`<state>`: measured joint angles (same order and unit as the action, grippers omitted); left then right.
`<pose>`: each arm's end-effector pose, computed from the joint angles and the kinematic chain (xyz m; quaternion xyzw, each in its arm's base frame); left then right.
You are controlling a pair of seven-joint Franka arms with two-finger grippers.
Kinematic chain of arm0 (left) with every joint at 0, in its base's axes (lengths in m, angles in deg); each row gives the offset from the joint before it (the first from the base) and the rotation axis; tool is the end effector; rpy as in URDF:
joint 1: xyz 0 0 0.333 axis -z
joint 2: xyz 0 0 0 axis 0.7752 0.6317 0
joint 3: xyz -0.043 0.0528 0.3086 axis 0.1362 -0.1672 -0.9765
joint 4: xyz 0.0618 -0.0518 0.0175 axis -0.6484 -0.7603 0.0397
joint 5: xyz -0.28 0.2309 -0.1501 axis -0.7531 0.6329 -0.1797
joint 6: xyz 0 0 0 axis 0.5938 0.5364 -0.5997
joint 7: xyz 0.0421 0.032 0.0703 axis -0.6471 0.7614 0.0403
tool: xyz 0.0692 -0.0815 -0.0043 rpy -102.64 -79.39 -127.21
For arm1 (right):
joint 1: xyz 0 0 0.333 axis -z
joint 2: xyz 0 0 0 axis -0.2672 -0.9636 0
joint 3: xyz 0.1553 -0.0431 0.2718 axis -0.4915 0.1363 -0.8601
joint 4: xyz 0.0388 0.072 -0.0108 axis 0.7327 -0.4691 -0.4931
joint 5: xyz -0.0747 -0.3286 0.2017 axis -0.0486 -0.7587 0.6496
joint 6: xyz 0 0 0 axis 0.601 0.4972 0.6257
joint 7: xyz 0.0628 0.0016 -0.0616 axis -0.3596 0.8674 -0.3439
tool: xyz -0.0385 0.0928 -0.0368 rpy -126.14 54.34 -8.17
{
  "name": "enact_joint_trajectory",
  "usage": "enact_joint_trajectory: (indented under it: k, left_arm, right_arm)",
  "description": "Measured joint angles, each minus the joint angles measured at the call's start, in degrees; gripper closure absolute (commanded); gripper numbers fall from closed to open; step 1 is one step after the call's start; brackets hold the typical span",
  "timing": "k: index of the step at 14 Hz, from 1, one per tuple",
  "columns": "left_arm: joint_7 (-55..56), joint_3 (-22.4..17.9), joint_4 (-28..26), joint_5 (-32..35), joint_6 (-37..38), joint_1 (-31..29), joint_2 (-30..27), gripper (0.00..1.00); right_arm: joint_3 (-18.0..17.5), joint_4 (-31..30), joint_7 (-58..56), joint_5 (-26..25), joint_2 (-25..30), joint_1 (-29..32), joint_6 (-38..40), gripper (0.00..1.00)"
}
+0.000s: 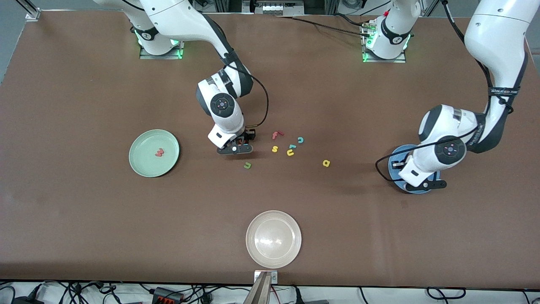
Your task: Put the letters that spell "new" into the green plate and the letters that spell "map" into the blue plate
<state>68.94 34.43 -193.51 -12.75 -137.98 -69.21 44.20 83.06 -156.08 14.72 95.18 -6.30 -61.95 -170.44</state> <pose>0.6216 -0.0286 0.2319 -0.9936 -0.0364 0.0837 0.0664 0.4964 0.4012 0.1731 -0.9987 -0.0438 0.0239 0.0067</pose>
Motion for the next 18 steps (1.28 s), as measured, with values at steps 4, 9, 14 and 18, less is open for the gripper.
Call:
enact_joint_trajectory:
  k: [4, 9, 14, 18]
  left_arm:
    - [-1.4, 0.2, 0.0, 0.0, 0.0, -0.5, 1.0, 0.0]
    - [-1.6, 5.0, 1.1, 0.0, 0.0, -0.3, 0.7, 0.0]
    - [-1.6, 12.2, 2.4, 0.0, -0.4, 3.7, 1.0, 0.0]
    - [-0.8, 12.0, 4.8, 4.8, -4.3, 12.9, 5.6, 0.0]
  right_arm:
    - [0.0, 0.1, 0.0, 0.0, 0.2, -0.5, 0.0, 0.77]
    - [0.5, 0.1, 0.3, 0.4, 0.3, -0.5, 0.0, 0.89]
    - [7.1, 0.2, 0.1, 0.5, 2.7, 3.1, 7.2, 0.89]
    - [14.8, 0.2, -8.7, 0.5, 6.4, 7.7, 18.7, 0.88]
